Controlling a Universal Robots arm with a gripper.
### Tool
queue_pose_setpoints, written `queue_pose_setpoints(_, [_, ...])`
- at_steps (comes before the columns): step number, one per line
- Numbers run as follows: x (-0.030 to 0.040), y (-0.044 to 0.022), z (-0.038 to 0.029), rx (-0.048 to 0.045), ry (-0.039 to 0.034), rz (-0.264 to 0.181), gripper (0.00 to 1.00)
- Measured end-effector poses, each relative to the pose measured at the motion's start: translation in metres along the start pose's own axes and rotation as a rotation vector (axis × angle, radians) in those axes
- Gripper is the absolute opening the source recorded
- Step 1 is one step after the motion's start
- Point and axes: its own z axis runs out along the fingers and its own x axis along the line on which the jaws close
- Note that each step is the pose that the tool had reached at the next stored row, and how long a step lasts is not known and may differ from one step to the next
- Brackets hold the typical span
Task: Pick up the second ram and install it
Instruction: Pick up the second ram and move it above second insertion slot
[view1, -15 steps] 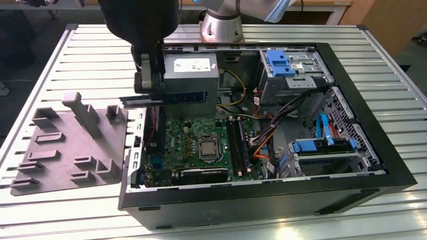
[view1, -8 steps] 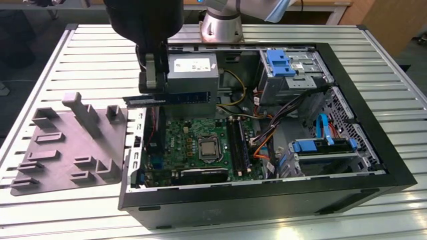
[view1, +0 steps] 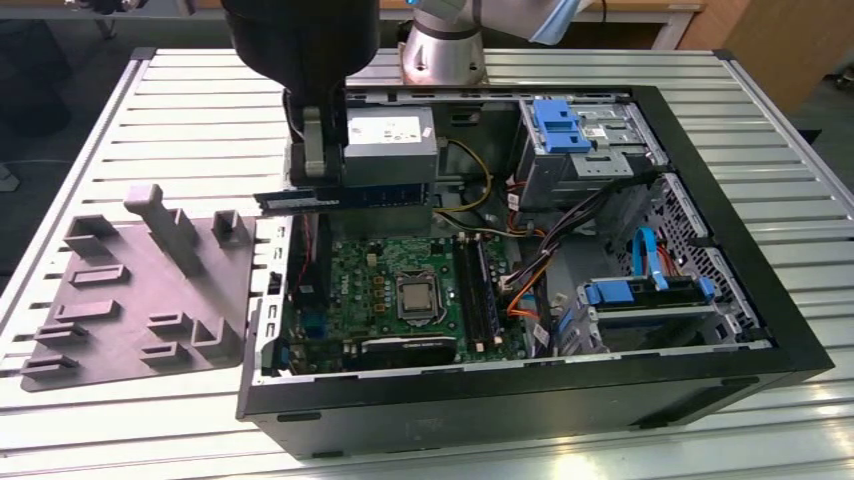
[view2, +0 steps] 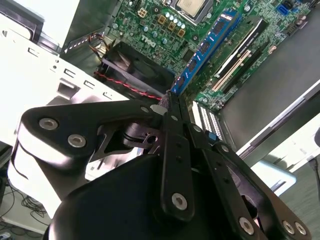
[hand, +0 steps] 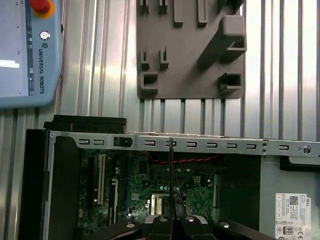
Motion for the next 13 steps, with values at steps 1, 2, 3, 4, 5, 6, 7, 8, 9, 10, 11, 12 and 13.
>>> queue_pose_setpoints(1, [0.0000,-0.0008,0.0000,0.0000,0.0000,0.000,0.12])
queue_pose_setpoints(2, [0.0000,-0.0016,-0.0001,0.0000,0.0000,0.000,0.12])
queue_pose_setpoints(3, [0.0001,-0.0024,-0.0001,0.0000,0.0000,0.000,0.12])
queue_pose_setpoints(4, [0.0001,-0.0032,-0.0001,0.0001,0.0000,0.000,0.12])
queue_pose_setpoints(5, [0.0001,-0.0040,-0.0002,0.0000,0.0000,0.000,0.12])
queue_pose_setpoints(6, [0.0001,-0.0048,-0.0002,0.0000,0.0000,0.000,0.12])
queue_pose_setpoints(7, [0.0002,-0.0055,-0.0002,0.0000,0.0000,0.000,0.12])
queue_pose_setpoints(8, [0.0002,-0.0064,-0.0003,0.0001,0.0000,0.000,0.12])
queue_pose_setpoints(9, [0.0002,-0.0072,-0.0003,0.0000,0.0000,0.000,0.12])
queue_pose_setpoints(10, [0.0002,-0.0079,-0.0004,0.0000,0.0001,0.000,0.12])
queue_pose_setpoints(11, [0.0002,-0.0087,-0.0004,0.0000,0.0001,0.000,0.12])
queue_pose_setpoints(12, [0.0003,-0.0095,-0.0004,0.0000,0.0001,0.000,0.12])
queue_pose_setpoints(13, [0.0003,-0.0102,-0.0005,0.0000,0.0000,0.000,0.12])
